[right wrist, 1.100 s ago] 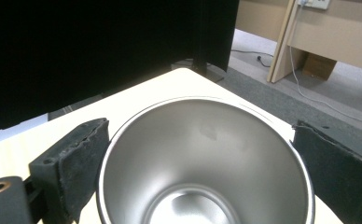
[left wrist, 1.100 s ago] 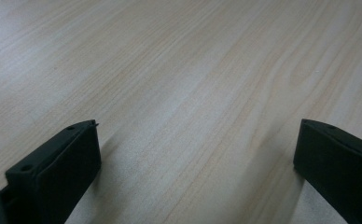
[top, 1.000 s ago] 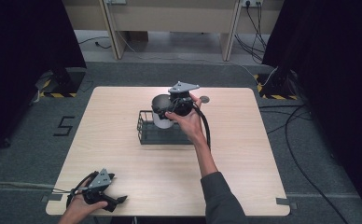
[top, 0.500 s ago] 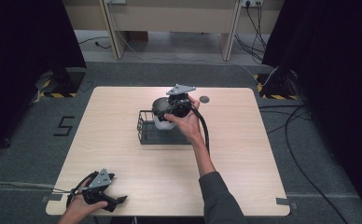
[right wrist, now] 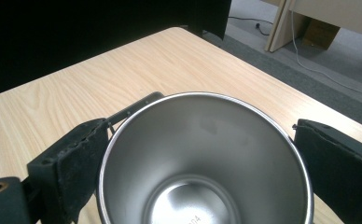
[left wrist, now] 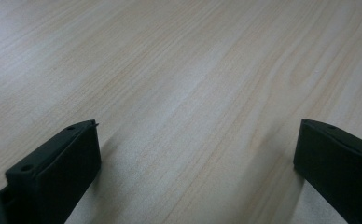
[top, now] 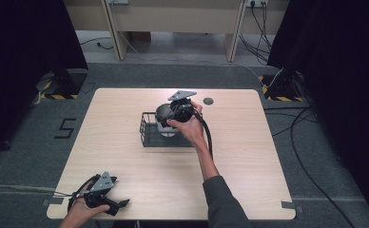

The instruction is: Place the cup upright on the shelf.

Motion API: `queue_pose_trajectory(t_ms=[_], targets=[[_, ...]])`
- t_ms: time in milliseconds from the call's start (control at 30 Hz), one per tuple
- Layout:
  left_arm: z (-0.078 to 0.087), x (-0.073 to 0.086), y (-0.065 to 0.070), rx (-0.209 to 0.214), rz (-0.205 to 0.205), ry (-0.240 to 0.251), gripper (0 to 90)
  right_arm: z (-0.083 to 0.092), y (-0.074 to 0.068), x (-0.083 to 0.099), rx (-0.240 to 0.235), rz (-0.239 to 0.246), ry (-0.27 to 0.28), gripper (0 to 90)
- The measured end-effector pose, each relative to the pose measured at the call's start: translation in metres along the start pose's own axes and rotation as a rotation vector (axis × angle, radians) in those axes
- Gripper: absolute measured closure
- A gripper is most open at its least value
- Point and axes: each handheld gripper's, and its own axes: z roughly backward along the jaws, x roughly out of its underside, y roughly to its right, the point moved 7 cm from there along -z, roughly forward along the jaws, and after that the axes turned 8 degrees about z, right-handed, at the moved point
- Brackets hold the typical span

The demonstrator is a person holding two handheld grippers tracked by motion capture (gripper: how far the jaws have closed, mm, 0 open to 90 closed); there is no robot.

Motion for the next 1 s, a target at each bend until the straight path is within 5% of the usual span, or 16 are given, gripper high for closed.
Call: queue_pose_trajectory(t_ms=[500, 567, 600, 1000], targets=[[0.0, 0.0, 0.0, 0.0, 0.0, 0.0, 0.0, 0.004, 0.003, 0.006, 0.023, -0.003, 0.003, 4.9], [0.0, 0.0, 0.0, 0.0, 0.0, 0.0, 0.0, 0.007, 0.004, 0.001, 0.034, -0.004, 0.032, 8.5], [0.0, 0.0, 0.0, 0.0, 0.0, 0.0, 0.0, 0.01, 0.004, -0.004, 0.025, -0.015, 0.054, 17.4], [0.0, 0.0, 0.0, 0.0, 0.0, 0.0, 0.0, 0.026, 0.002, -0.015, 0.029, -0.018, 0.092, 15.1]])
